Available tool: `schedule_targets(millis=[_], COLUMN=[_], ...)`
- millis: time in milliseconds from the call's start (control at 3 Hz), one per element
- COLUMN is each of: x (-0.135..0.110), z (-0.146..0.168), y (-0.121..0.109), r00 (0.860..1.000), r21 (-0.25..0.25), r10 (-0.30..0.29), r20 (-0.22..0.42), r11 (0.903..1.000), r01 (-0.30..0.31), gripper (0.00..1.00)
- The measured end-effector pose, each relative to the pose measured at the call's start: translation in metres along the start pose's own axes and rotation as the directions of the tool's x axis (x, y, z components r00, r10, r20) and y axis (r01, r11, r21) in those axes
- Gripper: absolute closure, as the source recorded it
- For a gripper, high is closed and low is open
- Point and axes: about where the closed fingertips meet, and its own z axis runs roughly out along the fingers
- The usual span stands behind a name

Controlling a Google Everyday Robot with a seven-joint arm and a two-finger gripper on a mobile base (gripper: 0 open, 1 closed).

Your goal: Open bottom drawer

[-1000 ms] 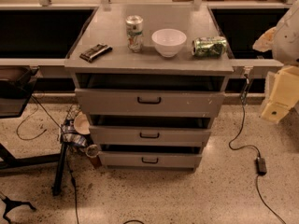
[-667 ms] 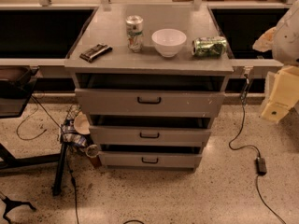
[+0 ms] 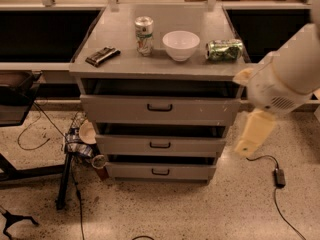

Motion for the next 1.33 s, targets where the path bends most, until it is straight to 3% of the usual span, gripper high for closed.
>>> schedule_targets(millis=[333, 667, 1000, 1333], x=[-0.035, -0.064, -0.068, -0.068], z=[0.115, 0.232, 0.26, 0.26], y=[0.032, 0.051, 0.041, 0.041], r00=[0.996, 0.989, 0.98, 0.98], r21=[-0.137, -0.243, -0.232, -0.232], r10=[-0.008, 0.037, 0.079, 0.079], r20=[0.094, 0.145, 0.182, 0.182], r11=[0.9904, 0.9699, 0.9722, 0.9722], r01=[0.021, -0.001, -0.036, -0.036], gripper=[0.0, 0.0, 0.0, 0.0])
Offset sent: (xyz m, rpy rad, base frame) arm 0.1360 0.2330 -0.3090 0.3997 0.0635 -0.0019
